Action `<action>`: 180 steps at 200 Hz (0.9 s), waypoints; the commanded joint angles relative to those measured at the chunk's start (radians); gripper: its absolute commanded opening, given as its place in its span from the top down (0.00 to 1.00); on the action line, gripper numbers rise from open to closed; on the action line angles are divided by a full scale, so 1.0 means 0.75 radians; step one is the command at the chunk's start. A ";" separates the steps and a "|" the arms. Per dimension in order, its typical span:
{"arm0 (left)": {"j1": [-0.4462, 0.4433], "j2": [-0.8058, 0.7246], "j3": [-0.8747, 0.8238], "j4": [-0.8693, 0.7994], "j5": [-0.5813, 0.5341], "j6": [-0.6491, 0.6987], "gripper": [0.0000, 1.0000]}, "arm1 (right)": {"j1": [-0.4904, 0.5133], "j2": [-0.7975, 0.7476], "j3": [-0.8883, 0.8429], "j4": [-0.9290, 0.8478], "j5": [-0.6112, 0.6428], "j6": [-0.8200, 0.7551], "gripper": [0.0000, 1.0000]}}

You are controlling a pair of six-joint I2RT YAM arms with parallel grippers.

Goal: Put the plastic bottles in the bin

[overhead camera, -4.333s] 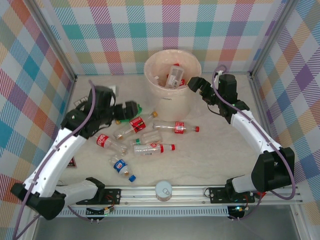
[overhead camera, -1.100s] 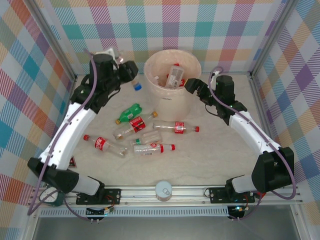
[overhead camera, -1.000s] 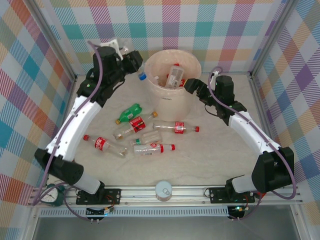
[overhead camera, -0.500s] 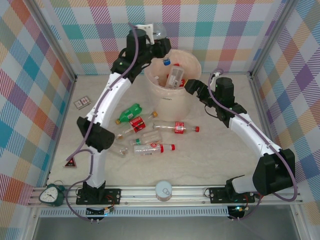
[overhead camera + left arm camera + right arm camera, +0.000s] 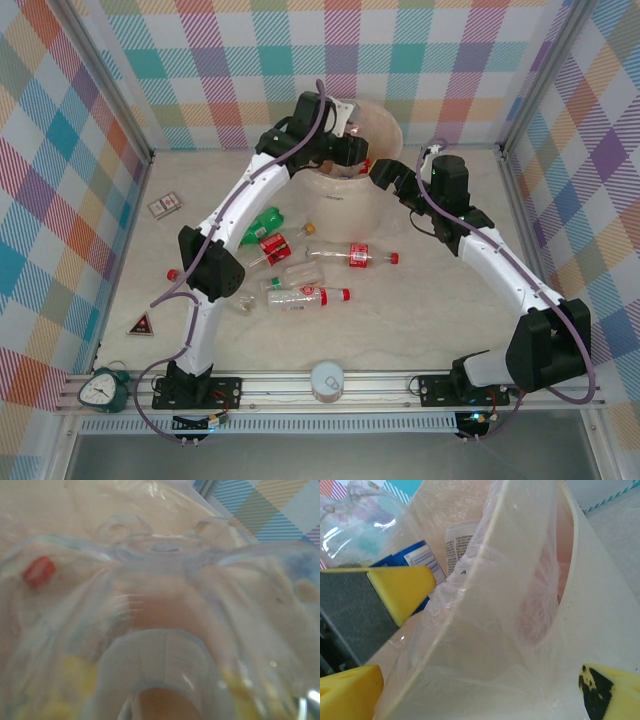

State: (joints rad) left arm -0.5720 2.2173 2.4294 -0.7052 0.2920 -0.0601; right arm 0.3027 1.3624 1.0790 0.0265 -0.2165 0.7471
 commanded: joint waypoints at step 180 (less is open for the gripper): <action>-0.027 0.067 -0.068 -0.078 0.127 0.145 0.12 | 0.008 0.055 0.011 -0.051 0.041 -0.070 0.01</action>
State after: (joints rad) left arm -0.5838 2.2677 2.3856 -0.7406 0.3721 0.0422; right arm 0.3027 1.3926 1.0828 0.0708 -0.2134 0.7391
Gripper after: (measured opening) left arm 0.872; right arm 0.992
